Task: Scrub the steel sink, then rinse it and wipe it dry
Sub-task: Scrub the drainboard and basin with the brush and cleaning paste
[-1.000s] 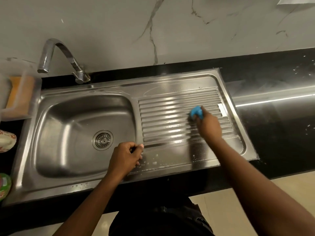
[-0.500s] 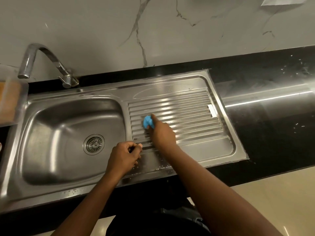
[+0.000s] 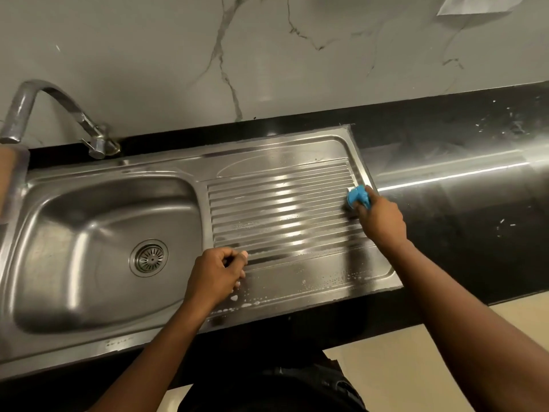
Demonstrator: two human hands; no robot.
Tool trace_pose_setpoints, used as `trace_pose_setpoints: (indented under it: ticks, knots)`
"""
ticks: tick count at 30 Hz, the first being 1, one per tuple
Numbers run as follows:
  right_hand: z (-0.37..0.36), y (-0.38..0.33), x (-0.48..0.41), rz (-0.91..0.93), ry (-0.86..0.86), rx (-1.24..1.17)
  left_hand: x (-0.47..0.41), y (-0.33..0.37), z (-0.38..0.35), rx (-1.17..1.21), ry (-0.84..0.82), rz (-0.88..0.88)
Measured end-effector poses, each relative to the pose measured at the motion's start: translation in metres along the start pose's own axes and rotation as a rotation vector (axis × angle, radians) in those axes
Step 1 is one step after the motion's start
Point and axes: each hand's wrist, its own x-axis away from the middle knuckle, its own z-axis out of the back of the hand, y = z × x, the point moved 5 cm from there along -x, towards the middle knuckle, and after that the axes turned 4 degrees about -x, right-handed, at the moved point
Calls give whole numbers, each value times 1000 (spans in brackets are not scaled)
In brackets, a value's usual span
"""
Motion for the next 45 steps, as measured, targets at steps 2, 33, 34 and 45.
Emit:
trace_pose_setpoints:
  ticks: [2, 33, 34, 45]
  knots:
    - [-3, -4, 1, -1, 4, -15, 0, 1, -3, 2, 2, 2]
    - [-20, -18, -10, 145, -39, -19, -1, 10, -27, 27, 31, 55]
    - [-16, -10, -7, 140, -33, 0, -3, 11, -28, 24, 20, 51]
    - [-32, -39, -29, 38, -1, -57, -9, 5, -4, 14, 14, 44]
